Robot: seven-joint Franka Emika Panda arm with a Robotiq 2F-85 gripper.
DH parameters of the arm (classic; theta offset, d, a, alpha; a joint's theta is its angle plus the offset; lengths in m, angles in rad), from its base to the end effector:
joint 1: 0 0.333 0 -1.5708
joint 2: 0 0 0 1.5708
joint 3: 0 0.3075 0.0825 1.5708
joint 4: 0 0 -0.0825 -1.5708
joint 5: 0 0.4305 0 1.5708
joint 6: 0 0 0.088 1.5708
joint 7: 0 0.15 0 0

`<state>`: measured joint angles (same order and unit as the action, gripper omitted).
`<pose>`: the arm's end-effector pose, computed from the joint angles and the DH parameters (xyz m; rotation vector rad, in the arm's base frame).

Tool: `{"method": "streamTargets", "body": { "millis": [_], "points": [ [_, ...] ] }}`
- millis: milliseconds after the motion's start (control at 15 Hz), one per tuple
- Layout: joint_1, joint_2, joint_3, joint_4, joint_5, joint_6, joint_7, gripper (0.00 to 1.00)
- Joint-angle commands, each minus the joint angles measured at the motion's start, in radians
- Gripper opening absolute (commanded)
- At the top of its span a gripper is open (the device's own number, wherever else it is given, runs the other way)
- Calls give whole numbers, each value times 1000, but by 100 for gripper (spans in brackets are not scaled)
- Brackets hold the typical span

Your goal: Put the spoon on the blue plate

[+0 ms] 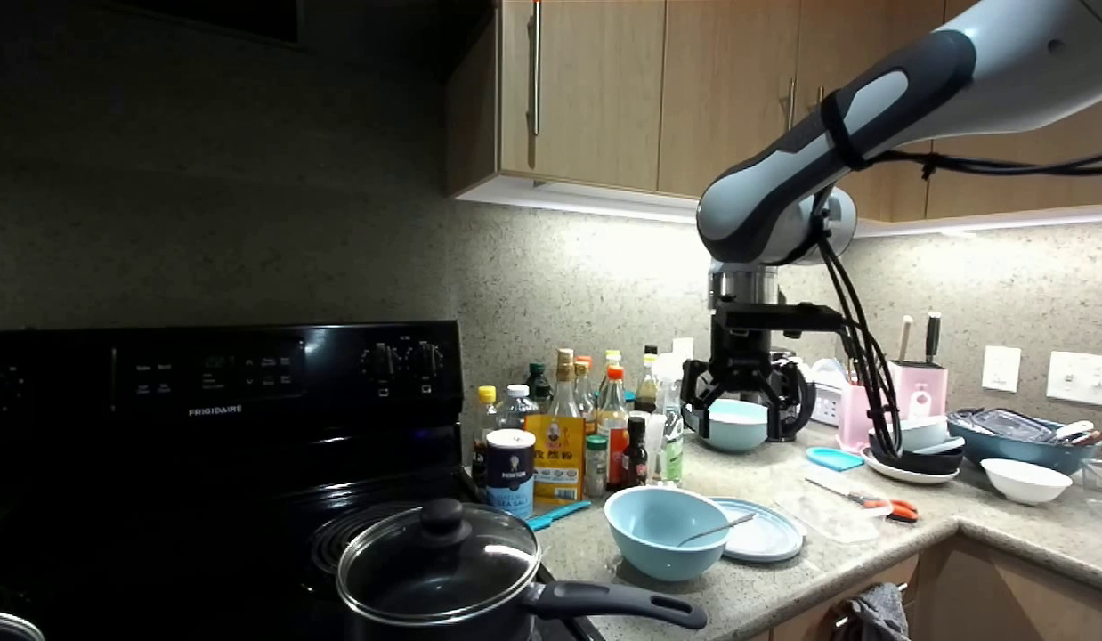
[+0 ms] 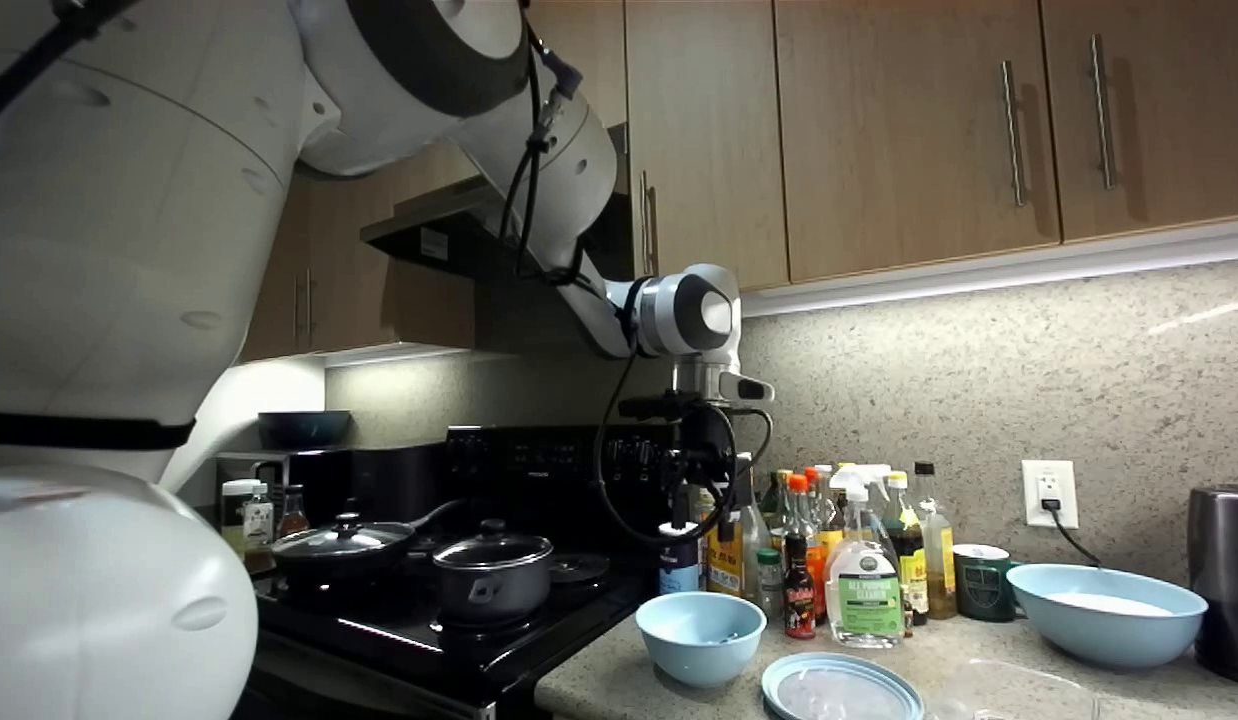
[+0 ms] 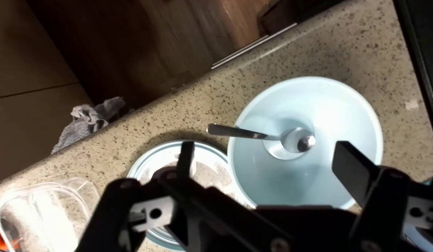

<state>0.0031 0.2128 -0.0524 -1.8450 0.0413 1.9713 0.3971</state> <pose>0.6389 -0.0265 0.3308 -3.0440 0.7183 0.1398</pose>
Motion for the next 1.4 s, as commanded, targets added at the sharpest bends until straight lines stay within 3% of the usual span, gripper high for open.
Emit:
{"method": "streamTargets", "body": {
  "millis": [0, 333, 400, 1333],
  "points": [
    [6, 98, -2, 123, -92, -165, -71, 100],
    [16, 222, 4, 279, -210, -319, -224, 100],
    [12, 175, 0, 207, -171, -257, -156, 100],
    [15, 377, 9, 437, -204, -372, -310, 100]
  ]
}}
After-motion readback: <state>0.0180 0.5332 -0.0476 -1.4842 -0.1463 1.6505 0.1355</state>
